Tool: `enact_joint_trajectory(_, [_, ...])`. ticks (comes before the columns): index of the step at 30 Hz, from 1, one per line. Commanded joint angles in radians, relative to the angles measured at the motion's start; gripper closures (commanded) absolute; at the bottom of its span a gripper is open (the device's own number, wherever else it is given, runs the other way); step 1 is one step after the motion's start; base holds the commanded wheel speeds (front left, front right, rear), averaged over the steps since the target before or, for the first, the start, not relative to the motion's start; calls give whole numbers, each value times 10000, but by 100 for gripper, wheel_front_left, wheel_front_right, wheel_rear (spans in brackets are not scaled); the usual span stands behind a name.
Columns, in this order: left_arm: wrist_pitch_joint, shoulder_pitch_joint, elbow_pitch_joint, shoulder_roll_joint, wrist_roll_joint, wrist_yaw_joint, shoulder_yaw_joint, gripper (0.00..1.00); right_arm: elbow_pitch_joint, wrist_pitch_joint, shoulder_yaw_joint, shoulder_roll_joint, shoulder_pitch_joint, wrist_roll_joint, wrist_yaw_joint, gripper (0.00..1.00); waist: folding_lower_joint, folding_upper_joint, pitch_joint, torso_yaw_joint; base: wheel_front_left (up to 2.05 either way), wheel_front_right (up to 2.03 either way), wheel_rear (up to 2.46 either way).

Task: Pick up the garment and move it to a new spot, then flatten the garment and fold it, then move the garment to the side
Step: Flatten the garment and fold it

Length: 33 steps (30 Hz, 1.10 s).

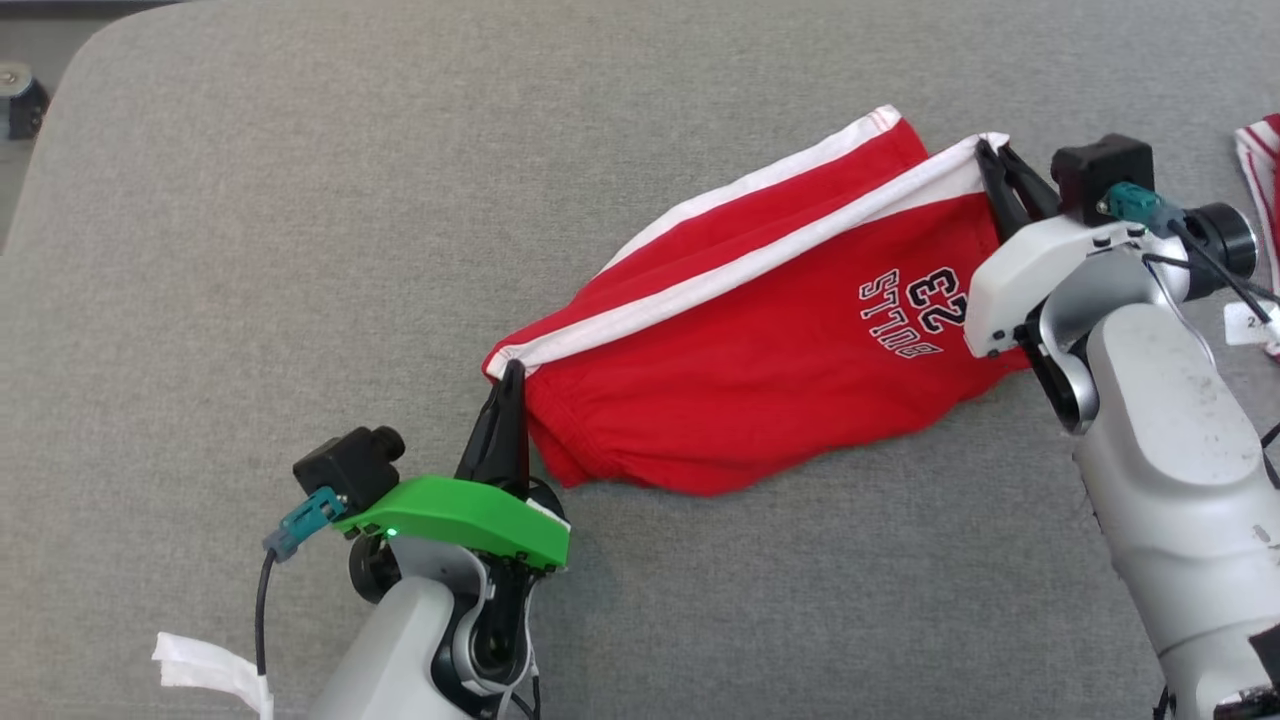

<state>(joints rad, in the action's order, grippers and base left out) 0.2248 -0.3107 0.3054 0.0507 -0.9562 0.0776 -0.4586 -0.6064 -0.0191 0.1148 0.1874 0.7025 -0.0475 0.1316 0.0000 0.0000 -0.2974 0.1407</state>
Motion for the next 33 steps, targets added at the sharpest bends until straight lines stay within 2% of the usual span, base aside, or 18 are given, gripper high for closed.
enact_joint_trajectory(1, [115,-321,141,10,-289,70,-150,100,-380,-20,157,134,373,-135,-20,100,0,0,-466,538,0,0,0])
enact_joint_trajectory(9, [377,-1038,590,8,-1057,154,-835,100,-2322,-130,922,434,1779,-529,-18,100,0,0,-706,934,0,0,0])
enact_joint_trajectory(17, [410,-1178,323,7,-1114,174,-788,100,-3665,-605,1477,574,2754,-784,-18,100,0,0,-786,1059,0,0,0])
enact_joint_trajectory(18, [411,-1163,275,7,-1042,175,-765,89,-3802,-672,1527,581,2836,-814,-18,100,0,0,-782,1064,0,0,0])
enact_joint_trajectory(19, [412,-1138,204,7,-976,183,-733,55,-3952,-752,1568,597,2942,-850,-20,72,0,0,-776,1070,0,0,0])
enact_joint_trajectory(20, [411,-1130,153,7,-867,166,-737,24,-4082,-813,1614,598,3016,-864,-18,54,0,0,-774,1074,0,0,0])
enact_joint_trajectory(21, [411,-1102,92,7,-748,127,-744,0,-4217,-915,1683,581,3090,-912,-20,0,0,0,-767,1079,0,0,0])
enact_joint_trajectory(26, [405,-1069,-228,89,1114,-56,-845,0,-4698,-1381,1990,591,3343,-1179,-18,0,0,0,-688,1078,0,0,0])
enact_joint_trajectory(29, [404,-566,-583,85,2037,-13,-453,0,-4947,-1602,2150,633,3418,-1376,-18,0,0,0,-560,1022,0,0,0])
enact_joint_trajectory(33, [405,29,-961,116,2677,-50,102,0,-5193,-1742,2381,724,3480,-1646,-18,0,0,0,-302,914,0,0,0])
